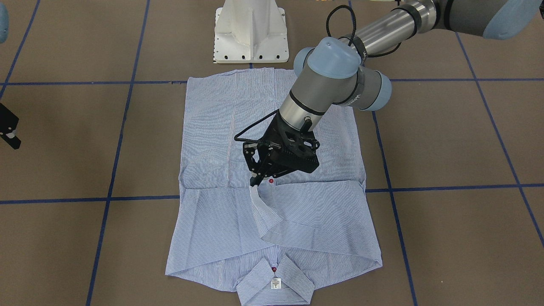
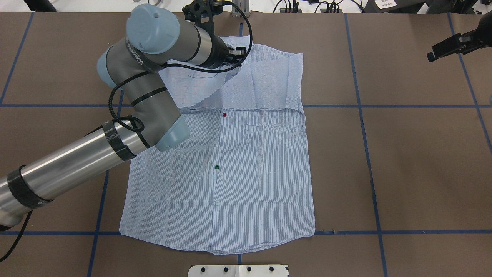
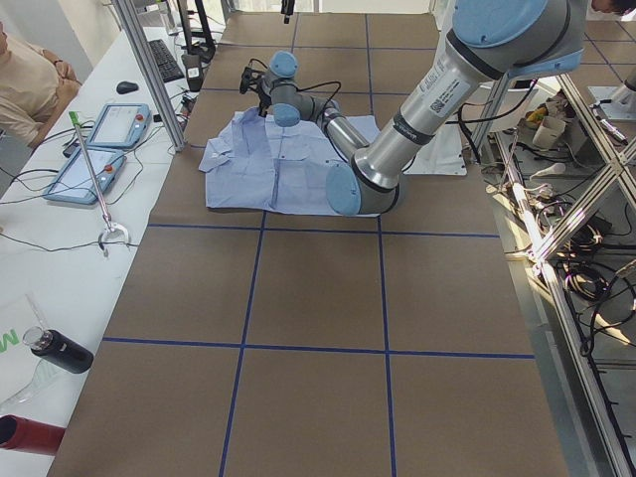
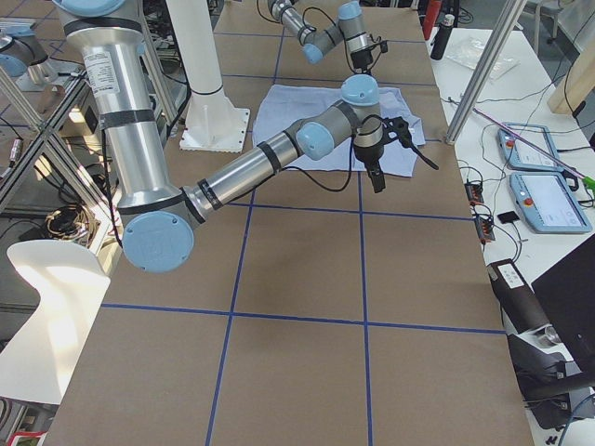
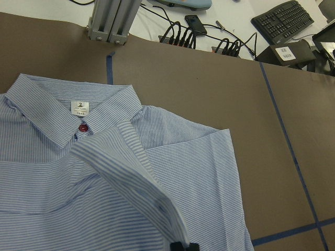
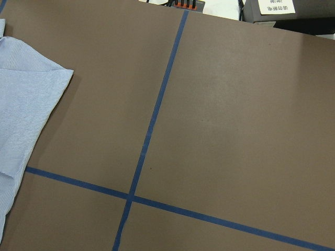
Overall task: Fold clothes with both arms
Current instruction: 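Fold the sleeve with the left gripper across the shirt toward the collar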
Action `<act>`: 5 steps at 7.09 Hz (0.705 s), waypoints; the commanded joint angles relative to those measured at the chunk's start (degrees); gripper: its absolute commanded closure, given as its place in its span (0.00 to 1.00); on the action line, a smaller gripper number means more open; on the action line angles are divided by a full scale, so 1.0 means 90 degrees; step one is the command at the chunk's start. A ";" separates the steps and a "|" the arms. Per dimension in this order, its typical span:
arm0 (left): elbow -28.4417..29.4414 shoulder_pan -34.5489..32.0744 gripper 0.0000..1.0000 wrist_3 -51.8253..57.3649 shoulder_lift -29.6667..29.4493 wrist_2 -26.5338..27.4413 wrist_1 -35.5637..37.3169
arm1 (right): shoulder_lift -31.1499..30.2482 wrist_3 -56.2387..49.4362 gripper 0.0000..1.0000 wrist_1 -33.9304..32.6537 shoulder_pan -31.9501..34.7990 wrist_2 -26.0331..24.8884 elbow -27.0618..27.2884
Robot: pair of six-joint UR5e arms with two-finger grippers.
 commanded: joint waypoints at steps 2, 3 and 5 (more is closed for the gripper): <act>0.0103 0.0485 1.00 0.0048 -0.0044 0.0365 -0.0069 | 0.0000 0.0000 0.00 0.0000 0.0000 0.0000 -0.0001; 0.0093 0.0709 1.00 0.0058 -0.0054 0.0551 -0.0079 | 0.0000 0.0000 0.00 0.0000 0.0000 0.0000 -0.0001; 0.0093 0.1013 0.01 0.0029 -0.0064 0.0844 -0.0127 | 0.0000 0.0000 0.00 0.0000 0.0000 0.0000 -0.0020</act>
